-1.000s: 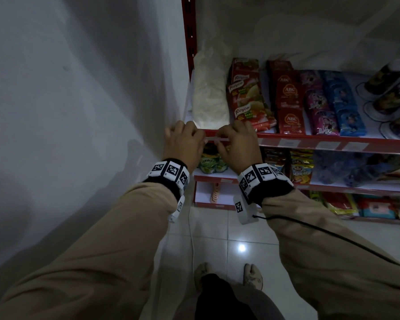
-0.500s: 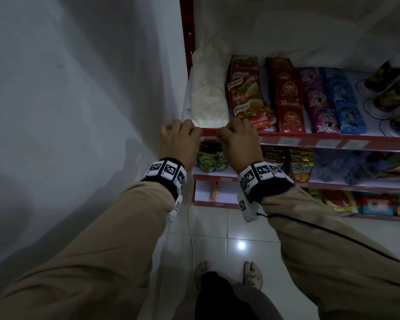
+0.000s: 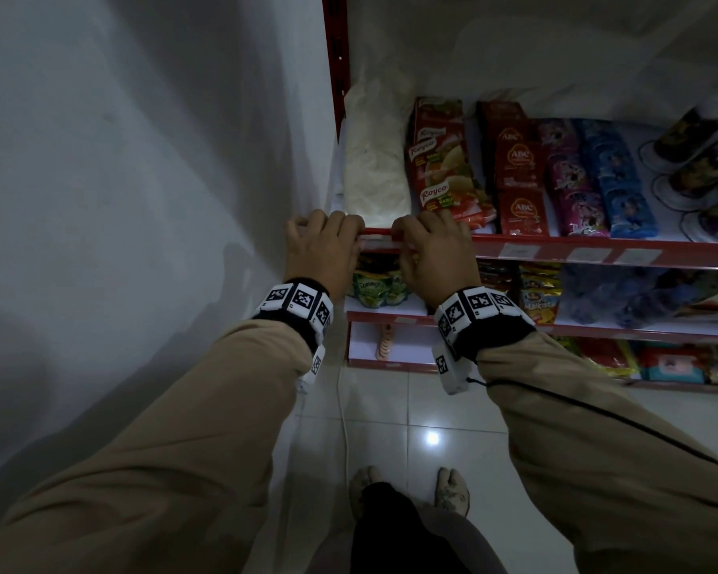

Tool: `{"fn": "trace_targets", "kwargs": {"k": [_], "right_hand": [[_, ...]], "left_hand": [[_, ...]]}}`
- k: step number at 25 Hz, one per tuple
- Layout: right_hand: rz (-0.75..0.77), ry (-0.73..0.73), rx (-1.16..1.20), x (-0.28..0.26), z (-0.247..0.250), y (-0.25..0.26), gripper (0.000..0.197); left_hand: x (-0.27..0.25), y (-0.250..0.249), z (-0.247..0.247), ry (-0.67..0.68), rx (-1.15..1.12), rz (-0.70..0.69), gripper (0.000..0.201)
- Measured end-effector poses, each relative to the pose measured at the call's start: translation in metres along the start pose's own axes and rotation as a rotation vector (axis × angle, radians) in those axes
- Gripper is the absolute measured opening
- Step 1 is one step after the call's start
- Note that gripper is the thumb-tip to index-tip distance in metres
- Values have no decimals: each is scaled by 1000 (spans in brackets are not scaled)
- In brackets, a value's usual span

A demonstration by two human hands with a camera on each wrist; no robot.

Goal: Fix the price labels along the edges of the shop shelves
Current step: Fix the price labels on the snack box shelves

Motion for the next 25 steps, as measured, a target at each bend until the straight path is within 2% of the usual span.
{"fn": "trace_targets", "kwargs": {"k": [9,16,21,25], "right_hand": [[-42,-12,-30,2,2,-8,16],[87,112,5,-2,-3,1,29],[93,180,-42,-4,-10,2,34],[68,166,-32,-5,-8,0,34]], "left_hand": [[3,6,-1,76,-53,99,16],[-12,-3,6,116,-24,89,29],[-17,-6,5,128,8,109,32],[-17,-7,6,127,35,111,31]]}}
Point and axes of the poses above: each hand's wrist, its own x-axis towards the middle knuckle, its own z-axis out of the back of the hand, y = z × x, the point moved 10 cm from there along x, towards the middle knuckle, and after that the axes turned 9 degrees about -y, right-handed, at the moved point
